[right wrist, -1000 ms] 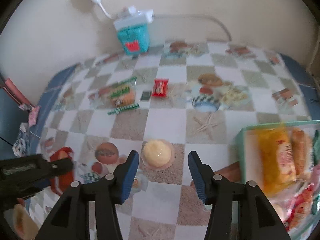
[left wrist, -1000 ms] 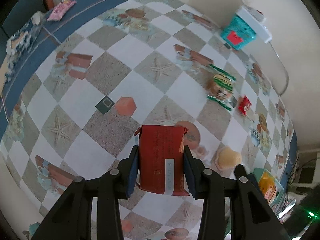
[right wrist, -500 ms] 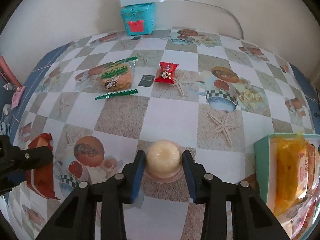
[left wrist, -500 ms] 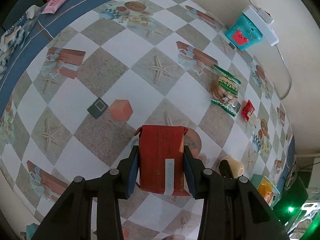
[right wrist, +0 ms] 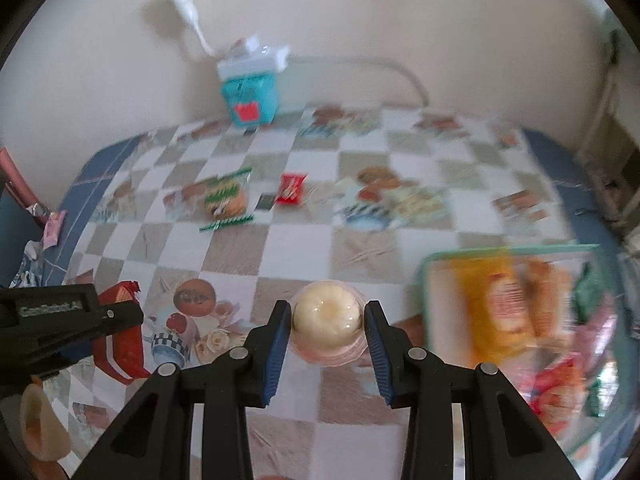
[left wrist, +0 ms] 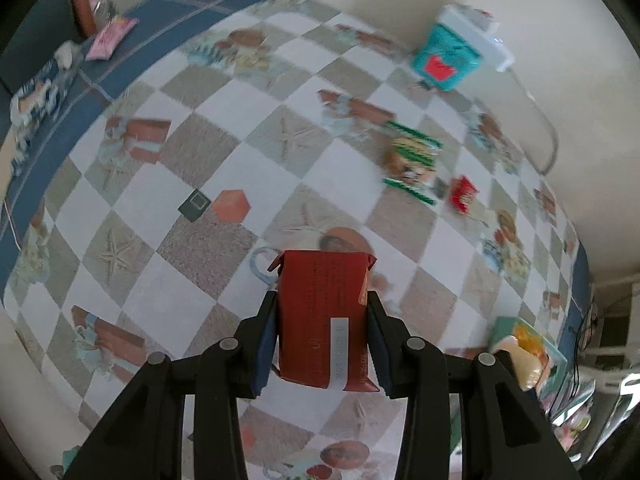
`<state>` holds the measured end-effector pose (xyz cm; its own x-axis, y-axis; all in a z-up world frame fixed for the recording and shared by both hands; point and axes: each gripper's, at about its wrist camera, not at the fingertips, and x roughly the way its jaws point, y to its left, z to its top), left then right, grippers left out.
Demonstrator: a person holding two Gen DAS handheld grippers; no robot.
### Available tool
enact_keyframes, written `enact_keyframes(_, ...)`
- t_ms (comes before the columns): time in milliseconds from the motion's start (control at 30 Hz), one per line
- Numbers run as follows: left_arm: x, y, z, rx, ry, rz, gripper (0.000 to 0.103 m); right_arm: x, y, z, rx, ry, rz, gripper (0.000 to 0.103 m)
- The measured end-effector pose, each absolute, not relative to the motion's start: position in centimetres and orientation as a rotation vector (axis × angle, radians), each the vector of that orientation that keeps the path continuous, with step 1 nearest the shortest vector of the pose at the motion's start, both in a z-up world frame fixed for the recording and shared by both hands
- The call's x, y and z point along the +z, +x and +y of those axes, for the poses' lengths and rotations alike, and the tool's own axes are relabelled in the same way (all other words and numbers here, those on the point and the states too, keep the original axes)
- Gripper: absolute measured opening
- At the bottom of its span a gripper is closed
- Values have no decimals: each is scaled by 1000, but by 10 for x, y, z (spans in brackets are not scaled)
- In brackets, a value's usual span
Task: Organize snacks
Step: 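Carry red box and pastry over the tray and open both tools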
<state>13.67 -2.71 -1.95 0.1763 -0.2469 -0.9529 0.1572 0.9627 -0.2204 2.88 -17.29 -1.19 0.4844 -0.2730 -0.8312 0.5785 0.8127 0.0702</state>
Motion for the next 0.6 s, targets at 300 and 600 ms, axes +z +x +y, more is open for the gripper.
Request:
enact_keyframes(300,28,70,-69,-474,36,1259,43,21,-55,-213,-693,502,838,40)
enact_keyframes(600,34,-12,-138,-735,189,1274,43,6,-148,-288,-946,675,848,40)
